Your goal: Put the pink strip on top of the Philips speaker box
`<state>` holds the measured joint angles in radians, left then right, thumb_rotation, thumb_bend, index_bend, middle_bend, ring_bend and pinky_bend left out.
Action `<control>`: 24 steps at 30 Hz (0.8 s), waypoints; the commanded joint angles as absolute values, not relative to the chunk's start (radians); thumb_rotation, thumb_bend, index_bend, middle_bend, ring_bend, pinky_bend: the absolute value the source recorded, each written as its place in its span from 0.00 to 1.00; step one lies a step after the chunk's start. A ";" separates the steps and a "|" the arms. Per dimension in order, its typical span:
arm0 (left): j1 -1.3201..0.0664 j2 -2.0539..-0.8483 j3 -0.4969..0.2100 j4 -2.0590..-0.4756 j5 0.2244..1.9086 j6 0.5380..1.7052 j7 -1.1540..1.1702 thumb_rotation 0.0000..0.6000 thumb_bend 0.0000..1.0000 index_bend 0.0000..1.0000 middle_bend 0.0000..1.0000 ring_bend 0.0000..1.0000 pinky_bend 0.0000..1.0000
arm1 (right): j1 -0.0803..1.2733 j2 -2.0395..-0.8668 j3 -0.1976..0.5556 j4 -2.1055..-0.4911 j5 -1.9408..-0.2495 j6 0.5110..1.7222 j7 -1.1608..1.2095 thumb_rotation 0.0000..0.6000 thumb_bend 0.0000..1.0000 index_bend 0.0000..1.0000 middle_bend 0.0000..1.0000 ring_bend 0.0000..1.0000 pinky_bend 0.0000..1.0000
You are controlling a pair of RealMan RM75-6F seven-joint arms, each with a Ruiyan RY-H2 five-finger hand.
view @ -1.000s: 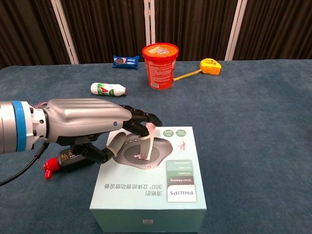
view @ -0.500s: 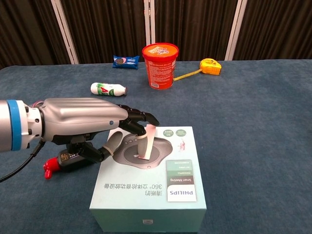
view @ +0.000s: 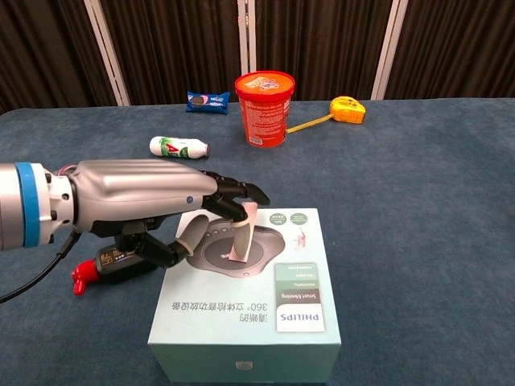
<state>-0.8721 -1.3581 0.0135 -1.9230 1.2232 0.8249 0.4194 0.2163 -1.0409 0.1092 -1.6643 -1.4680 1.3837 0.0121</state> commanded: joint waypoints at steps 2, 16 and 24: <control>-0.874 -1.368 0.020 -1.915 1.214 0.818 0.429 1.00 1.00 0.34 0.00 0.00 0.00 | 0.216 -1.040 0.109 -1.665 -1.469 1.383 0.011 1.00 0.03 0.00 0.00 0.00 0.00; -0.872 -1.359 0.013 -1.919 1.209 0.828 0.428 1.00 1.00 0.34 0.00 0.00 0.00 | 0.214 -1.037 0.112 -1.665 -1.465 1.384 0.015 1.00 0.03 0.00 0.00 0.00 0.00; -0.869 -1.370 0.025 -1.903 1.200 0.821 0.433 1.00 1.00 0.34 0.00 0.00 0.00 | 0.214 -1.038 0.112 -1.665 -1.465 1.383 0.014 1.00 0.03 0.00 0.00 0.00 0.00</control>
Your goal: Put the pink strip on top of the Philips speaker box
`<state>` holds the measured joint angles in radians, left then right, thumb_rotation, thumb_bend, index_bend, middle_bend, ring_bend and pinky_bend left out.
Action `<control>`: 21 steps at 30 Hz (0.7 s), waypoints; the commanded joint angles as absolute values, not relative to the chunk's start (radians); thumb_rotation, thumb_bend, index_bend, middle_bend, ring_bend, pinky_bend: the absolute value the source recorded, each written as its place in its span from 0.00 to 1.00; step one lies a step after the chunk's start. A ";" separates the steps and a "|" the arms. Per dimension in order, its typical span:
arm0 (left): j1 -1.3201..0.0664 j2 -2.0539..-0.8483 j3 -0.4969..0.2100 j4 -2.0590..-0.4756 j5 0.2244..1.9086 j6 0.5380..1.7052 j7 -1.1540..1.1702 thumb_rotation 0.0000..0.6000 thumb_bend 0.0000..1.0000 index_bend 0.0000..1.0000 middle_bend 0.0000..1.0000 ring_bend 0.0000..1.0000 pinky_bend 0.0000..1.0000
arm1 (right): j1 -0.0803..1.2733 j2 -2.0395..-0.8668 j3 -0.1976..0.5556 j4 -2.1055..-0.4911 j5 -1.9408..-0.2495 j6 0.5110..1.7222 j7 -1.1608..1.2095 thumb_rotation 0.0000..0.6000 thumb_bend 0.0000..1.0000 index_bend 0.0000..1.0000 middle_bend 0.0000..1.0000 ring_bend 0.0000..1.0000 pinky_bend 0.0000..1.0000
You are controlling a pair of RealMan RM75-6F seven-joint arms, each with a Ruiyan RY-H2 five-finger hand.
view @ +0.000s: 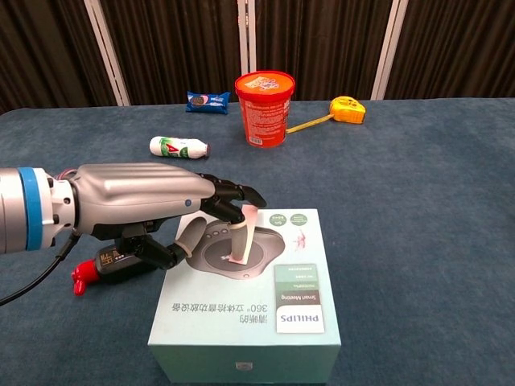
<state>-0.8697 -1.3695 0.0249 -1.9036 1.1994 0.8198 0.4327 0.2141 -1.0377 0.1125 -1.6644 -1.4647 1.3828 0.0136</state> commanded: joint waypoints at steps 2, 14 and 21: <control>-0.869 -1.370 0.022 -1.903 1.203 0.825 0.433 1.00 1.00 0.34 0.00 0.00 0.00 | 0.214 -1.038 0.113 -1.665 -1.465 1.383 0.013 1.00 0.03 0.00 0.00 0.00 0.00; -0.835 -1.279 -0.050 -1.944 1.246 0.944 0.399 1.00 1.00 0.34 0.00 0.00 0.00 | 0.216 -1.040 0.110 -1.665 -1.471 1.378 0.012 1.00 0.03 0.00 0.00 0.00 0.00; -0.750 -1.200 -0.080 -1.949 1.192 1.119 0.457 1.00 0.20 0.01 0.00 0.00 0.00 | 0.217 -1.043 0.107 -1.665 -1.471 1.374 0.010 1.00 0.03 0.00 0.00 0.00 0.00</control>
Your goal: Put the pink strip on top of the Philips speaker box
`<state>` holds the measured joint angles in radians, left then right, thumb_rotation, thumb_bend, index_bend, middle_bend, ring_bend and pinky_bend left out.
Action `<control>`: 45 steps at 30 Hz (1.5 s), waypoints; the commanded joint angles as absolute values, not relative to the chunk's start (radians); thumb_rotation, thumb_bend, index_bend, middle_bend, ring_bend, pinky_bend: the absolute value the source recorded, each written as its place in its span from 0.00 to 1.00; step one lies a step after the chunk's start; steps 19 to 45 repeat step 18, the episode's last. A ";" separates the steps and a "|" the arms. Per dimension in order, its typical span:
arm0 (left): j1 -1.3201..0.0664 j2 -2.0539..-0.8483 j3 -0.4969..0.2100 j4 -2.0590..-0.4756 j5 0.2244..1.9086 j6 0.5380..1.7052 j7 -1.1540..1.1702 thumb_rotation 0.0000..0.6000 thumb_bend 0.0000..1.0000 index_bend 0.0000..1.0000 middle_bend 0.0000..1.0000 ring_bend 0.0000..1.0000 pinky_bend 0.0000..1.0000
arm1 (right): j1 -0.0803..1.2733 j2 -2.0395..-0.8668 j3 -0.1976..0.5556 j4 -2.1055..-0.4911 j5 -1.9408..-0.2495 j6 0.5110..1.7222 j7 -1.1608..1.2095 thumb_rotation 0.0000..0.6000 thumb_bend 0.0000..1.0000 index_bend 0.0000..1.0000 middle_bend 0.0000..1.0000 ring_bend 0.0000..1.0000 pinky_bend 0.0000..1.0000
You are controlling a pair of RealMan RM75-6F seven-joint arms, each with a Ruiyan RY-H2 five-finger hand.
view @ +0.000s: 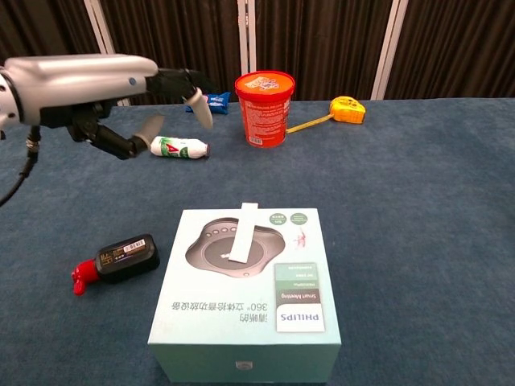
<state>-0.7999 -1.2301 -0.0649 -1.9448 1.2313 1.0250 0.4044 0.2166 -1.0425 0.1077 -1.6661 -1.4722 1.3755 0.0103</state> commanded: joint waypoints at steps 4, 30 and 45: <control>-0.632 -1.184 -0.074 -1.969 1.173 1.330 0.505 1.00 0.00 0.00 0.00 0.00 0.00 | 0.220 -1.048 0.107 -1.658 -1.465 1.365 0.007 1.00 0.03 0.00 0.00 0.00 0.00; -0.378 -1.169 0.045 -1.914 1.295 1.533 0.416 1.00 0.00 0.00 0.00 0.00 0.00 | 0.218 -1.061 0.107 -1.656 -1.461 1.370 -0.012 1.00 0.03 0.00 0.00 0.00 0.00; -0.378 -1.169 0.045 -1.914 1.295 1.533 0.416 1.00 0.00 0.00 0.00 0.00 0.00 | 0.218 -1.061 0.107 -1.656 -1.461 1.370 -0.012 1.00 0.03 0.00 0.00 0.00 0.00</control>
